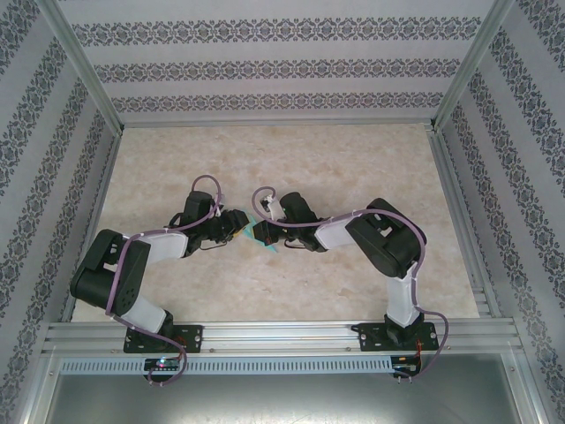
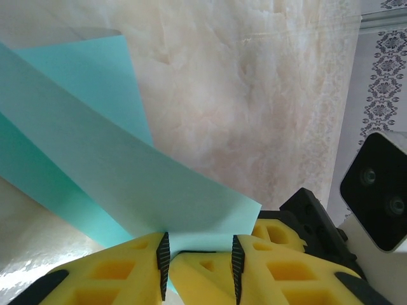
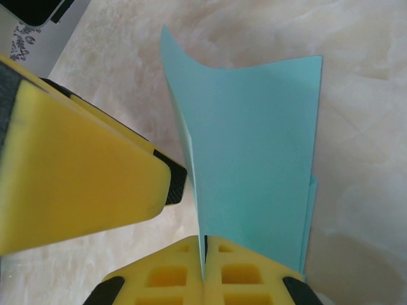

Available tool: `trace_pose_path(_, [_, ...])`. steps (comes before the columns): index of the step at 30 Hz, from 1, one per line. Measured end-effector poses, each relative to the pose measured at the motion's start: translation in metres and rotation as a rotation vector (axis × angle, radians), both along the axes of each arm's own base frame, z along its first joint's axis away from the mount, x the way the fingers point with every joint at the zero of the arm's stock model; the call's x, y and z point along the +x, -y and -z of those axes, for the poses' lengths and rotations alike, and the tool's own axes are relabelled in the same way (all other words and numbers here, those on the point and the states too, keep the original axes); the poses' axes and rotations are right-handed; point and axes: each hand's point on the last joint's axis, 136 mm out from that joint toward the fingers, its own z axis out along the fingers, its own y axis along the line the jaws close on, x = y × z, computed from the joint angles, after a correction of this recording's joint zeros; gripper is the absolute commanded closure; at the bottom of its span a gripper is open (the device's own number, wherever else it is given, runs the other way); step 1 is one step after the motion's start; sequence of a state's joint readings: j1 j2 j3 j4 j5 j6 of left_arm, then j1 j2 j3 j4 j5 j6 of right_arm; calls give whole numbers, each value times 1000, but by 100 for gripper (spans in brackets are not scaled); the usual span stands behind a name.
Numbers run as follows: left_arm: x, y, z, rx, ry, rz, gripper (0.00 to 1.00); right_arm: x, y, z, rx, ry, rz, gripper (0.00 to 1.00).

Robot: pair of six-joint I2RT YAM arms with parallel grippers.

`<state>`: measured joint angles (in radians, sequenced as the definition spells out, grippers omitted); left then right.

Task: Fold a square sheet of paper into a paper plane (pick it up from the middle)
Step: Fold the wing for the fifth time at the center of the table.

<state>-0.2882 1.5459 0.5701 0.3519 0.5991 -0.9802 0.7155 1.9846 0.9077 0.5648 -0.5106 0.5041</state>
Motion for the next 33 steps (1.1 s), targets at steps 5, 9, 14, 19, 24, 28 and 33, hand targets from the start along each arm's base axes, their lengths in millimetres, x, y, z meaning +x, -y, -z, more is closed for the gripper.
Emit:
trace_pose_path(5, [1, 0, 4, 1, -4, 0, 66, 0, -1, 6, -2, -37, -2, 96])
trace_pose_path(9, [2, 1, 4, 0, 1, 1, 67, -2, 0, 11, -7, -58, -7, 96])
trace_pose_path(14, [2, 1, 9, 3, -10, 0, 67, -2, -1, 14, -16, -74, -11, 97])
trace_pose_path(19, [2, 1, 14, 4, -21, 2, 67, -2, -1, 15, -24, -85, -13, 97])
trace_pose_path(24, [2, 2, 18, 3, -26, 6, 68, -3, -1, 16, -28, -91, -13, 97])
trace_pose_path(28, [2, 3, 20, -1, -29, 10, 68, -3, -1, 16, -30, -97, -11, 97])
trace_pose_path(33, [3, 4, 26, -6, -35, 17, 68, -3, -1, 16, -33, -102, -13, 96])
